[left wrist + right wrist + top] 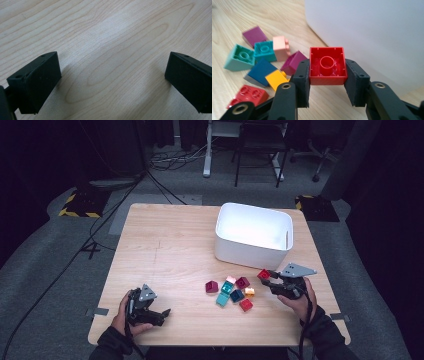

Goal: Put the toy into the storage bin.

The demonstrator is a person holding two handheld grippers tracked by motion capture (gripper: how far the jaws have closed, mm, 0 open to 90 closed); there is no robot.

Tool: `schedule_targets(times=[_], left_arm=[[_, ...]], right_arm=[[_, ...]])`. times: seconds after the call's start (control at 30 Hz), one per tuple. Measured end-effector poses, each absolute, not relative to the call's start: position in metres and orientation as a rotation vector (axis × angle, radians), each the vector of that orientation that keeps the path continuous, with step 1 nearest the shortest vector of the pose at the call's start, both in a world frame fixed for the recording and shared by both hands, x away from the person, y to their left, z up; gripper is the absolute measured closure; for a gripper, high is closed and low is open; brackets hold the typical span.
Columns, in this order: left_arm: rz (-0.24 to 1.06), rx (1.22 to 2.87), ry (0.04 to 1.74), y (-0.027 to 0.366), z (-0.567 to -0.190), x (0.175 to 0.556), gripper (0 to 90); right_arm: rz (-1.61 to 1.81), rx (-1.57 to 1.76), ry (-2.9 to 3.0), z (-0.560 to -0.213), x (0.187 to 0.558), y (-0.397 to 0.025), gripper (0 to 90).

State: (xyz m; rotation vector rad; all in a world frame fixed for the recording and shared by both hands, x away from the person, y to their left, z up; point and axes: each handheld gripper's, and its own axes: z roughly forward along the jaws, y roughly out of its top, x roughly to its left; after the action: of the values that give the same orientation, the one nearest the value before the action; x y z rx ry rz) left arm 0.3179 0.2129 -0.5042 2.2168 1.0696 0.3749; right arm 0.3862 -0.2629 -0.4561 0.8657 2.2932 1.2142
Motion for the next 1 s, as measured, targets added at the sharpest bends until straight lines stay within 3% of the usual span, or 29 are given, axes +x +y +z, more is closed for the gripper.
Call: schedule_targets(times=[1.0], left_arm=[[0.372, 2.217, 1.071, 0.213, -0.504, 0.318, 0.6]], right_arm=[[1.308, 0.797, 2.172, -0.379, 0.381, -0.285, 59.3]])
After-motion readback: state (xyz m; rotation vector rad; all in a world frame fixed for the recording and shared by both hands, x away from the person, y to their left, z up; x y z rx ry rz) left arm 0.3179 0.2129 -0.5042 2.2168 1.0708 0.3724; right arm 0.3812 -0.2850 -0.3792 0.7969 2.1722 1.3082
